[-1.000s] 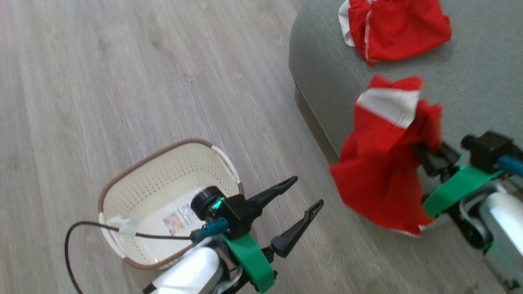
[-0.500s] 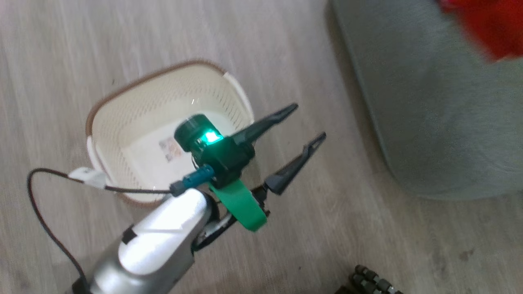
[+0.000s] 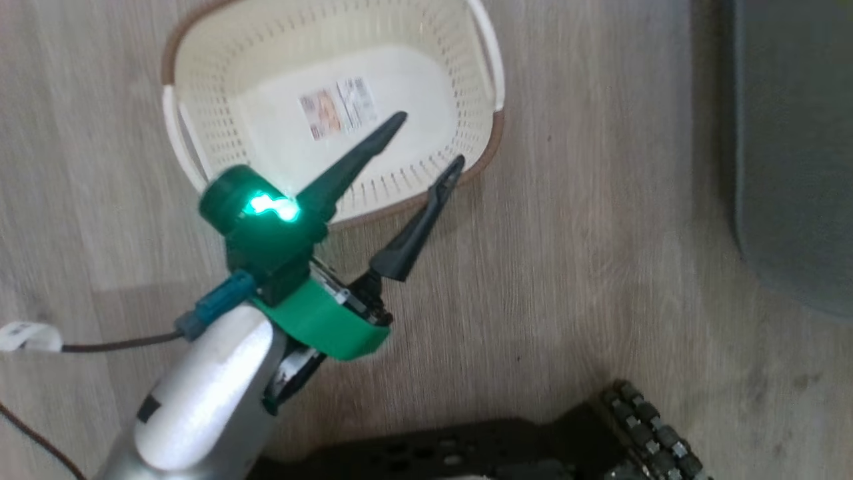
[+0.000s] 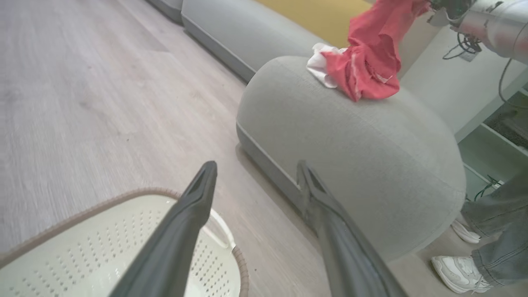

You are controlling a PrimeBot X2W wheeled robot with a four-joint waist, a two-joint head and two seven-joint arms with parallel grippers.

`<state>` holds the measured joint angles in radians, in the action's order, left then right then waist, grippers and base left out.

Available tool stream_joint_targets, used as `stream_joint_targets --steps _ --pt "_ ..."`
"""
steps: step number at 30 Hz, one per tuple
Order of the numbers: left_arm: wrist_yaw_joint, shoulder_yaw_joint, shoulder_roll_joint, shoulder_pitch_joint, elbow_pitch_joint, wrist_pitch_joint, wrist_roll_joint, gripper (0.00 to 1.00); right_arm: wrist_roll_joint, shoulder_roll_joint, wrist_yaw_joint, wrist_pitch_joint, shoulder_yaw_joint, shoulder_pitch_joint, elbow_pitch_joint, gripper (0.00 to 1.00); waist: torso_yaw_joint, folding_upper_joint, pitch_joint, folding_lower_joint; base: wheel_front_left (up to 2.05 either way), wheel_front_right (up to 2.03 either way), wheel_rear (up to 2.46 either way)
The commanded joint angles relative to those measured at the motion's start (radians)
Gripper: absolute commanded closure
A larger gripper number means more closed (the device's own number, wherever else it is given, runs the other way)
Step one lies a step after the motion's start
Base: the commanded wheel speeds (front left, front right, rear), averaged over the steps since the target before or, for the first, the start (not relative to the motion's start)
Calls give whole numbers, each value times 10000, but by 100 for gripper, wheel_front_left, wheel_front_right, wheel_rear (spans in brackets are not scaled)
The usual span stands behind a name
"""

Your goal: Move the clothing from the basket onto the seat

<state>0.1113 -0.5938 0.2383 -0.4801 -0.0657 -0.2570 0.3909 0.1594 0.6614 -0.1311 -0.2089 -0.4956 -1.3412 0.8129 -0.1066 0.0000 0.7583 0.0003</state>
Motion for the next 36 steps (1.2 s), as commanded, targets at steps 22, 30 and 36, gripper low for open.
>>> stream_joint_targets --steps 22,30,36 --pt "75 1108 -70 1396 142 -47 -61 0 -1286 -2239 4 -527 -400 3752 370 0 -1632 0 -1259 -3 0 0 0" --pt "148 1561 -920 2201 882 -47 295 0 -410 -2241 4 -528 1031 6861 -248 0 -1541 0 -3489 -3 0 0 0" --pt "170 2586 -1447 3083 1275 -47 365 0 -230 -2970 4 -528 1686 8894 -2644 0 -973 0 -5005 -3 0 0 0"
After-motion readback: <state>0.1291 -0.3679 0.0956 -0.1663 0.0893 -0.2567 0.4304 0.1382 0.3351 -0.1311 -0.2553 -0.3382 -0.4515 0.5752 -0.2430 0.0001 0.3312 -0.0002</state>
